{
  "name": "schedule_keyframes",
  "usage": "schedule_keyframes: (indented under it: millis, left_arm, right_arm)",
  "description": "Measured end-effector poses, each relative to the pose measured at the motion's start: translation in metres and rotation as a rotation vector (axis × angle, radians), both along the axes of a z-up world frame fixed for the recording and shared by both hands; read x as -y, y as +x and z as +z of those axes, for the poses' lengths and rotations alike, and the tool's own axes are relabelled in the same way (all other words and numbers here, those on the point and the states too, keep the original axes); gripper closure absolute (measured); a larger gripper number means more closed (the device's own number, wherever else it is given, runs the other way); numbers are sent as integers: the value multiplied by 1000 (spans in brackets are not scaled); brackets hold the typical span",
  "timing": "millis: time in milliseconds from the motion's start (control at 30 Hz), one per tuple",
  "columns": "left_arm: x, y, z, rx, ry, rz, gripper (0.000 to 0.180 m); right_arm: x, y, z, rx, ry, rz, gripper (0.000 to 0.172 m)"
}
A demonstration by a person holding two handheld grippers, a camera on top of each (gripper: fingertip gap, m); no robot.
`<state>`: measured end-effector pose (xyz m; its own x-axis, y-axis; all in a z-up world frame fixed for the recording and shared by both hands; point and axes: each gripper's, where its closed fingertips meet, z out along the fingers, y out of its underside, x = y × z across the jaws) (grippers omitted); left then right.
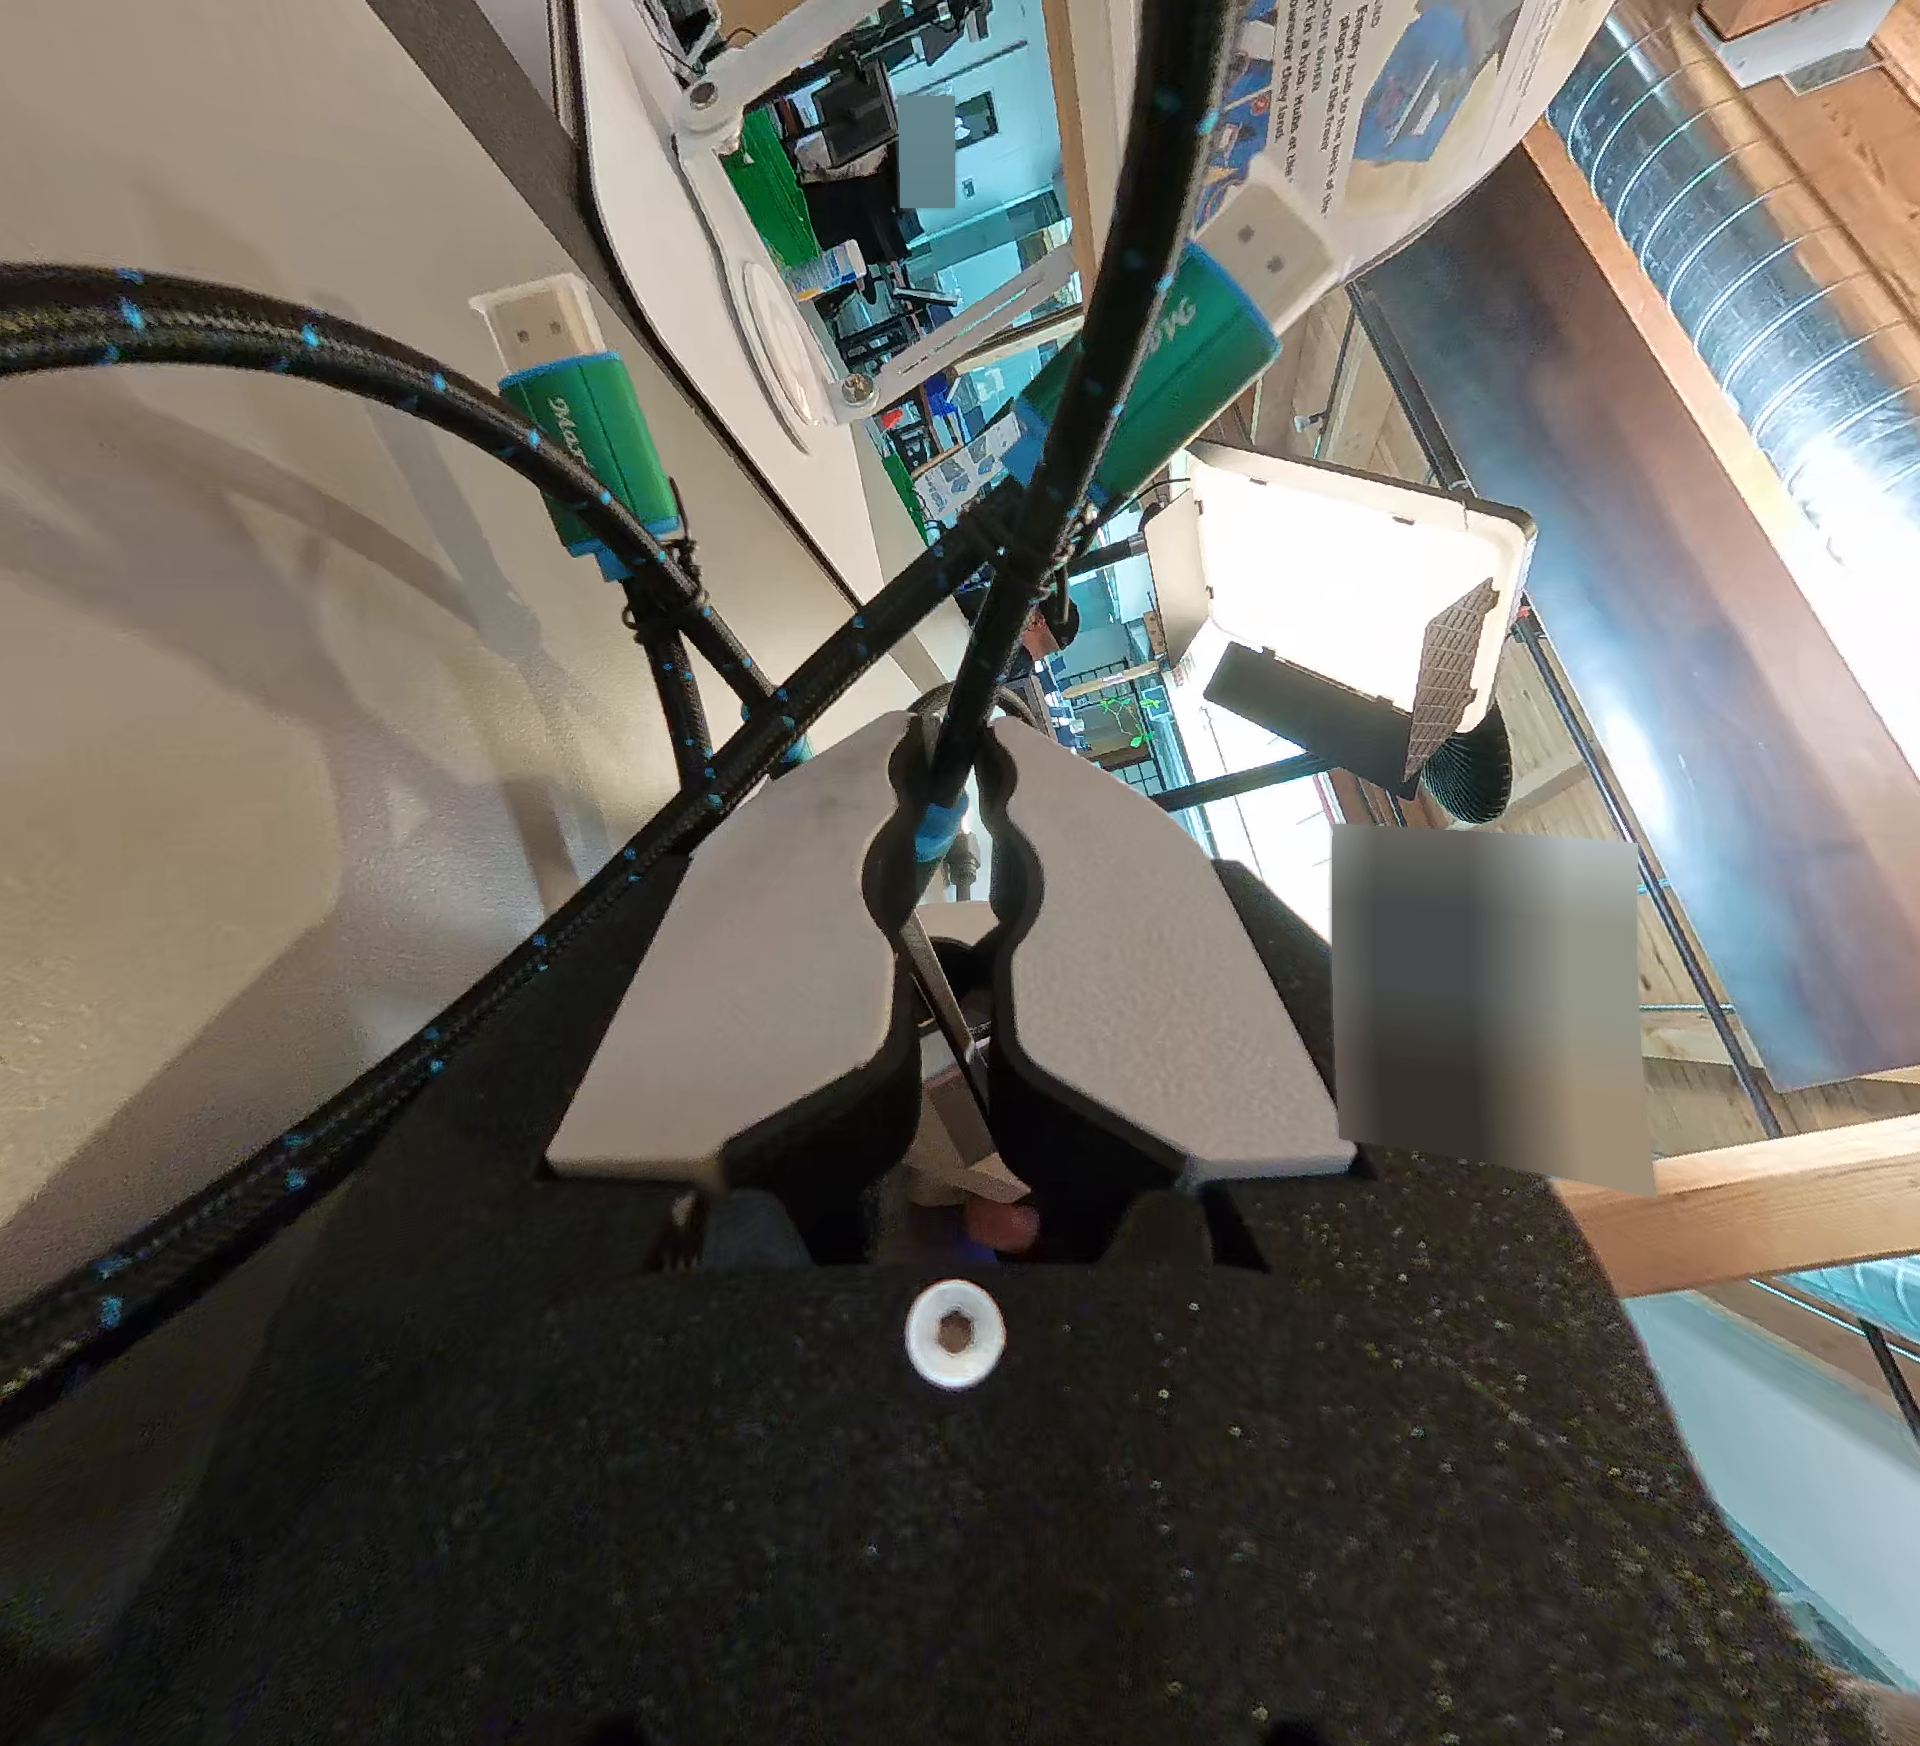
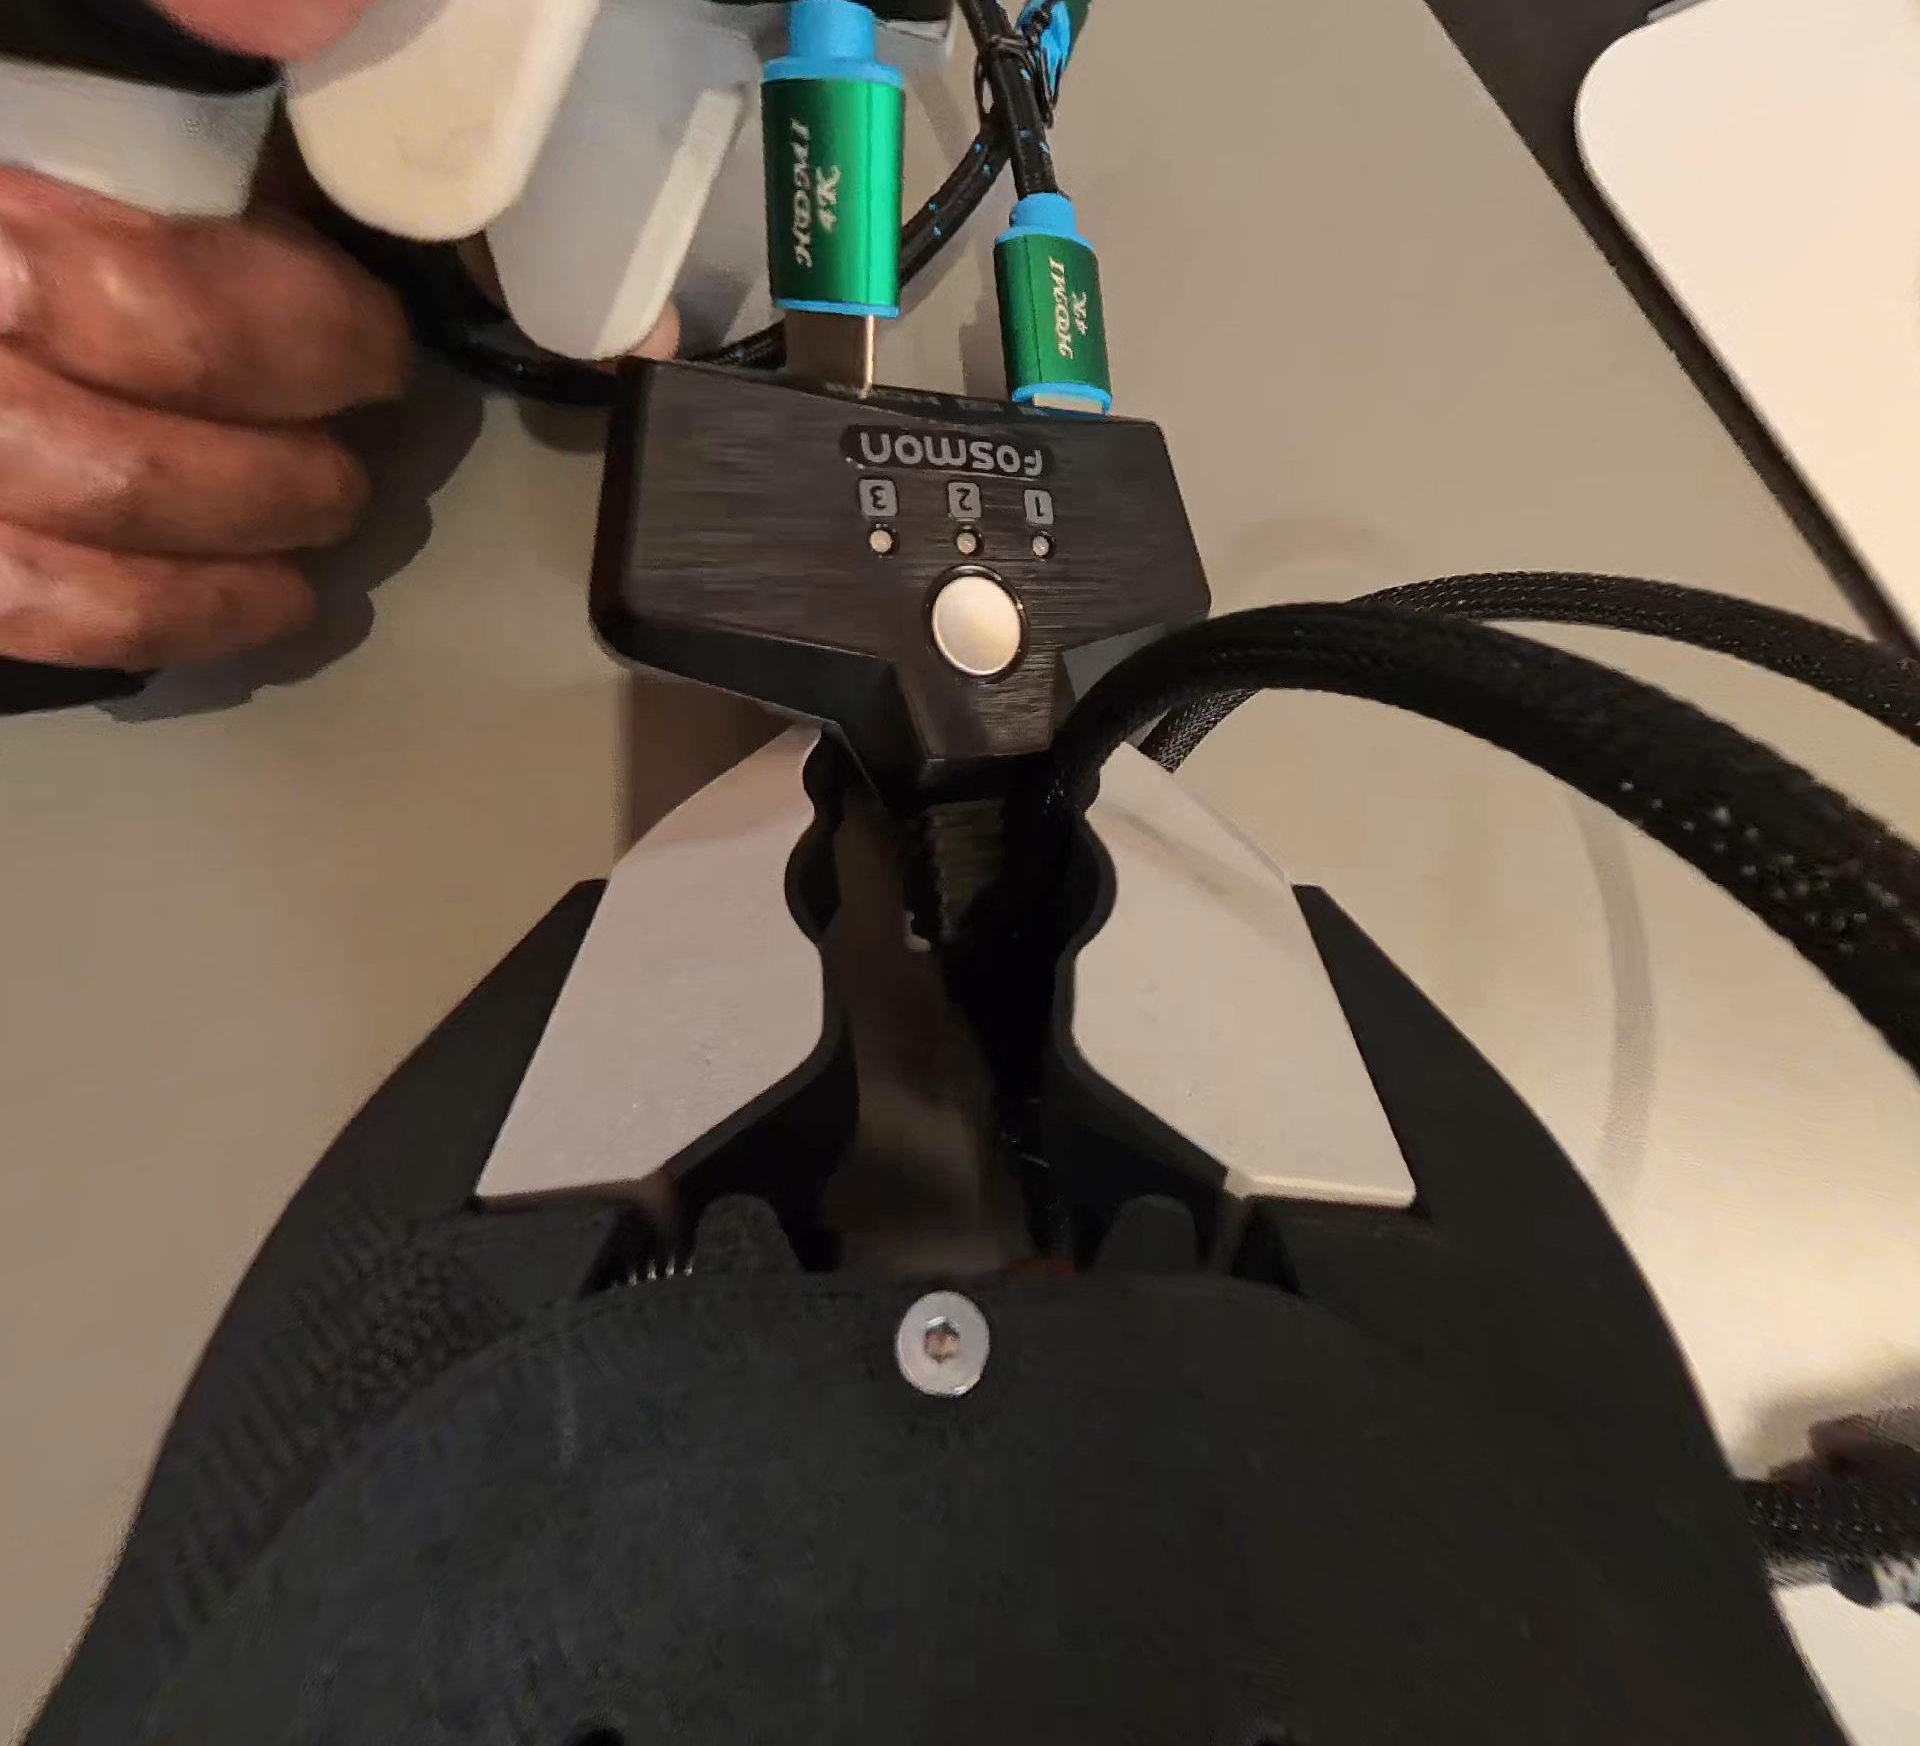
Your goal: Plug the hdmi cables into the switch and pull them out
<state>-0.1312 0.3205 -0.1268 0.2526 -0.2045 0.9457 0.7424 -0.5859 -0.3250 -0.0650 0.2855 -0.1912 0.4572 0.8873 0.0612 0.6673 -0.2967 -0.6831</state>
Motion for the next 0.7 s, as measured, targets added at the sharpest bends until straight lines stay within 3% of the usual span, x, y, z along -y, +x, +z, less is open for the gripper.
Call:
schedule_keyframes:
  millis: [133,467,700]
  left_arm:
    - [1,-2,5,40,26,-4,175]
    - [-1,-30,17,41,105,182,175]
    - [2,-32,13,-20,85,256,174]
  right_arm:
    - [1,1,6,31,169,2,135]
    - [-2,-15,33,125,713,20,136]
    - [-1,-22,43,149,868,41,139]
